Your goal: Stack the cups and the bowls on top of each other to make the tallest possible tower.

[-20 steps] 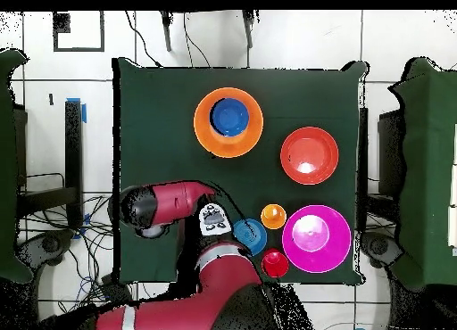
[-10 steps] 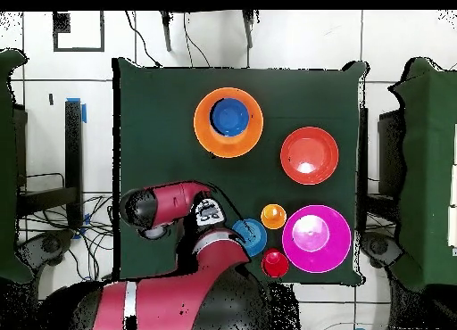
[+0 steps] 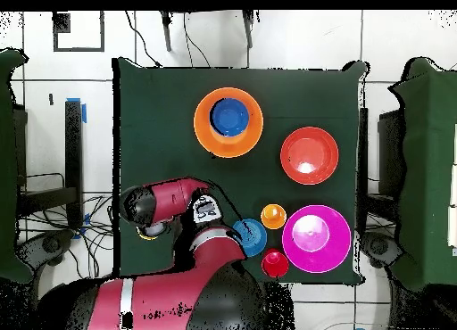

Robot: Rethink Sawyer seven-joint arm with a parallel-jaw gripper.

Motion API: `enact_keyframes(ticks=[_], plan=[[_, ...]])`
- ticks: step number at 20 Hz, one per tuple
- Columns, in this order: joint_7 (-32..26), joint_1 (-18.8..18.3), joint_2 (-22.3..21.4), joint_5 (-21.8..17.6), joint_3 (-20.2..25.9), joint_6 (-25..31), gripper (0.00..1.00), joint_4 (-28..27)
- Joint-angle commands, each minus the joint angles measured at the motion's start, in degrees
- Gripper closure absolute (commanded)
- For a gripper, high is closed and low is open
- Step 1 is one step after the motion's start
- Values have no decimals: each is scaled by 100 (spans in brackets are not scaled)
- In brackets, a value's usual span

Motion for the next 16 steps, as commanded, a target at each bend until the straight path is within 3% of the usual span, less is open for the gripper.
enact_keyframes(ticks=[1,7,16], plan=[[329,65,201,-410,-56,-384,100,-652],[192,23,-41,-290,-92,314,100,-866],[-246,-94,-417,-392,-212,1870,100,-1792]])
